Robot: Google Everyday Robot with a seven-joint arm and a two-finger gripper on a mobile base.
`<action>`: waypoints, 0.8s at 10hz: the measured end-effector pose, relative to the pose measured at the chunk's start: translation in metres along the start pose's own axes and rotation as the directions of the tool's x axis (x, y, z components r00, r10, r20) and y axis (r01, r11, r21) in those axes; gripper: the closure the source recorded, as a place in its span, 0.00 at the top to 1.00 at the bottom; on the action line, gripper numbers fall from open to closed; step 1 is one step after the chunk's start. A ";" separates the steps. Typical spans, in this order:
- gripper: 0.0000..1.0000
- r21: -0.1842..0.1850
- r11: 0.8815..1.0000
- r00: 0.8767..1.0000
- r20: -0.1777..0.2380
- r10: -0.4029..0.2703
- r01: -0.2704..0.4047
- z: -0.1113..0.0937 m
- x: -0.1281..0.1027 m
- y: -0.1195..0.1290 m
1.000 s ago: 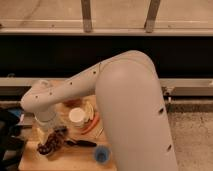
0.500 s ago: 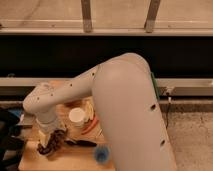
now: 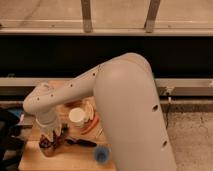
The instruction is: Place grapes in purple bowl
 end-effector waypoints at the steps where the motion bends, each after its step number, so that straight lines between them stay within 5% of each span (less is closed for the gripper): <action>1: 0.00 -0.005 1.000 1.000 0.003 0.001 -0.001 -0.001 0.000 0.001; 4: 0.00 -0.009 1.000 1.000 0.030 0.001 0.000 -0.010 0.001 0.001; 8: 0.00 0.019 1.000 0.991 0.136 -0.004 0.001 -0.063 0.007 0.001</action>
